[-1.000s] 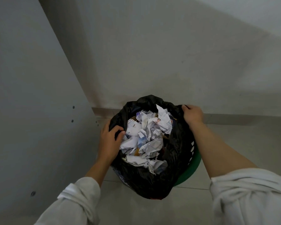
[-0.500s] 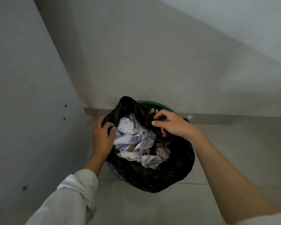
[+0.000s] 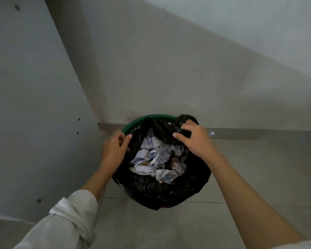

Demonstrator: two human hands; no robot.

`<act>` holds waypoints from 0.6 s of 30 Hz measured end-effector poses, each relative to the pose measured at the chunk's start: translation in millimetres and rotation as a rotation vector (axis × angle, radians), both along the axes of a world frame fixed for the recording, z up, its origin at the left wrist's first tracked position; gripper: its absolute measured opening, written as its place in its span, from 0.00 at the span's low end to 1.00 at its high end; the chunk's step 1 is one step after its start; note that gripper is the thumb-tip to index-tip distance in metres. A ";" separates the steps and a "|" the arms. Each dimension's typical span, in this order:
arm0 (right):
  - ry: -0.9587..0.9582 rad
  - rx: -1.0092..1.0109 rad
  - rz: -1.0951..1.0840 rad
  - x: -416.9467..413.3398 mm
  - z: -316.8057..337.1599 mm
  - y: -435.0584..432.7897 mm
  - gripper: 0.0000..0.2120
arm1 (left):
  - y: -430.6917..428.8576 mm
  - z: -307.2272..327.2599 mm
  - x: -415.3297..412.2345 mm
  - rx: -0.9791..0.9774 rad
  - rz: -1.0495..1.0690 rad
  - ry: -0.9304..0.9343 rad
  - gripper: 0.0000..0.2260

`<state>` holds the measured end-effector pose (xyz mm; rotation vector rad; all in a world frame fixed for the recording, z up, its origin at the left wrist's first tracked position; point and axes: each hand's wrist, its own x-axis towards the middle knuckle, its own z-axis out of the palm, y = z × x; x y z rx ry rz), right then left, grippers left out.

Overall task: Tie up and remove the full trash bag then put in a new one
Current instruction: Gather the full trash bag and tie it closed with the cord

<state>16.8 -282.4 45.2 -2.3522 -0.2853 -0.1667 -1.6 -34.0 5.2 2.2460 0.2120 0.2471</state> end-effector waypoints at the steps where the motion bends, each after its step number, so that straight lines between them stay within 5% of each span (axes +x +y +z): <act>1: -0.077 0.019 -0.020 -0.1 -0.3 -1.9 0.10 | -3.4 7.0 5.0 -0.017 0.014 -0.024 0.11; 6: -0.359 -0.020 0.028 -4.1 2.8 -7.1 0.10 | -46.7 61.2 41.1 0.090 -0.346 -0.294 0.15; 10: -0.385 0.000 0.003 -3.8 7.4 -13.2 0.08 | -77.5 78.0 61.4 0.320 -0.714 -0.136 0.12; 15: -0.324 -0.003 -0.026 -4.2 6.3 -18.9 0.07 | -80.2 81.5 59.1 0.274 -0.788 0.056 0.04; 18: -0.183 -0.037 -0.009 -6.0 5.7 -14.6 0.17 | -71.7 83.4 59.1 0.377 -0.712 0.037 0.07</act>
